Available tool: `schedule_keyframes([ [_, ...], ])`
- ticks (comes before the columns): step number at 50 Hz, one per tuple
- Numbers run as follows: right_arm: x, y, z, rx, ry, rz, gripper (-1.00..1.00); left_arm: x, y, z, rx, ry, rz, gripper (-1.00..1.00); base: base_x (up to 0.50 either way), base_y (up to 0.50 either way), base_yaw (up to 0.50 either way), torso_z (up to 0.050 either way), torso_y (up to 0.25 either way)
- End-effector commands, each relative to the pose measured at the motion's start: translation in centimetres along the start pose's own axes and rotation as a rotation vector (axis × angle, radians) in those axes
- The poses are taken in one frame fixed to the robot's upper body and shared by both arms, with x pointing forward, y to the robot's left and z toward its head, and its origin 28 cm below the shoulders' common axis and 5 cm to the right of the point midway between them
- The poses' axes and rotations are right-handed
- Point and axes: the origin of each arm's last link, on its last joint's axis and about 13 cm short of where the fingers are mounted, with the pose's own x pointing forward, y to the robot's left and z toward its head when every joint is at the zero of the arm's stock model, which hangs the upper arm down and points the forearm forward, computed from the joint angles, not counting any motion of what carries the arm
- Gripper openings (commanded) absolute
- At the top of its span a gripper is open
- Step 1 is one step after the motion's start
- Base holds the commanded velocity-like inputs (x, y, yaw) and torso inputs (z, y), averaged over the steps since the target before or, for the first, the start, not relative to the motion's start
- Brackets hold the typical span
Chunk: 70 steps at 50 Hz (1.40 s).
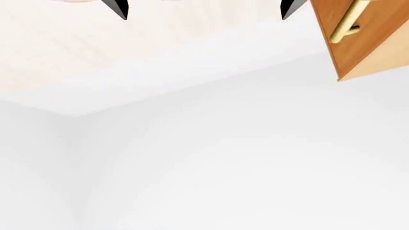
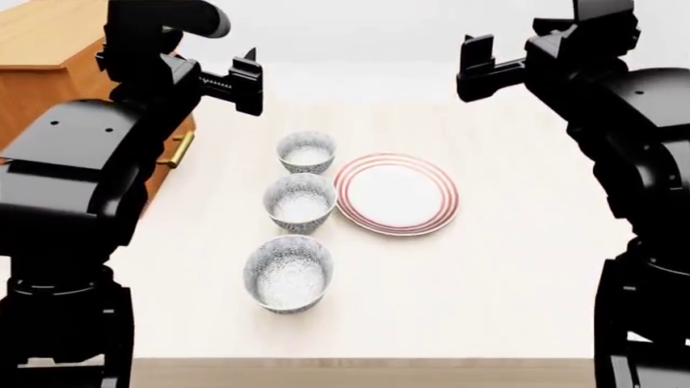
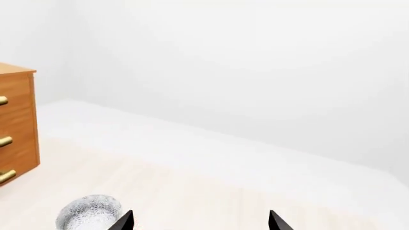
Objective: Stack the bowl in the middle on the bowl at the back.
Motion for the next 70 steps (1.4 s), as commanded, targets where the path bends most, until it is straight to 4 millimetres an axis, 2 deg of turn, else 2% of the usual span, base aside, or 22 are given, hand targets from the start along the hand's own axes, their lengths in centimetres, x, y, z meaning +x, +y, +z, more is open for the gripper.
schedule_keyframes([
  [1,0.3,-0.1,0.2,-0.001,-0.001,-0.004,1.00,0.0,0.1,0.1,-0.004,0.006,0.000,1.00,0.28,0.00,0.00,0.000,0.000],
  [22,0.7,0.2,-0.1,-0.001,0.004,-0.005,1.00,0.1,0.3,-0.3,-0.015,0.015,0.002,1.00,0.28,0.00,0.00,0.000,0.000],
  [31,0.5,0.4,-0.1,-0.001,0.001,-0.009,1.00,0.0,0.3,-0.8,0.001,0.057,0.013,1.00,0.00,0.00,0.00,0.000,0.002],
  [39,0.1,0.5,-0.2,0.029,-0.011,-0.010,1.00,0.9,0.2,-1.6,-0.038,0.239,0.045,1.00,0.00,0.00,0.00,0.000,0.000],
  [52,-0.8,0.5,-0.5,0.049,-0.028,-0.005,1.00,3.1,-0.7,-4.8,-0.038,0.455,0.044,1.00,0.00,0.00,0.00,0.000,0.000],
  [70,-0.8,0.4,-1.4,0.062,-0.003,-0.022,1.00,3.2,-2.0,-6.6,-0.095,0.555,0.077,1.00,0.00,0.00,0.00,0.000,0.000],
])
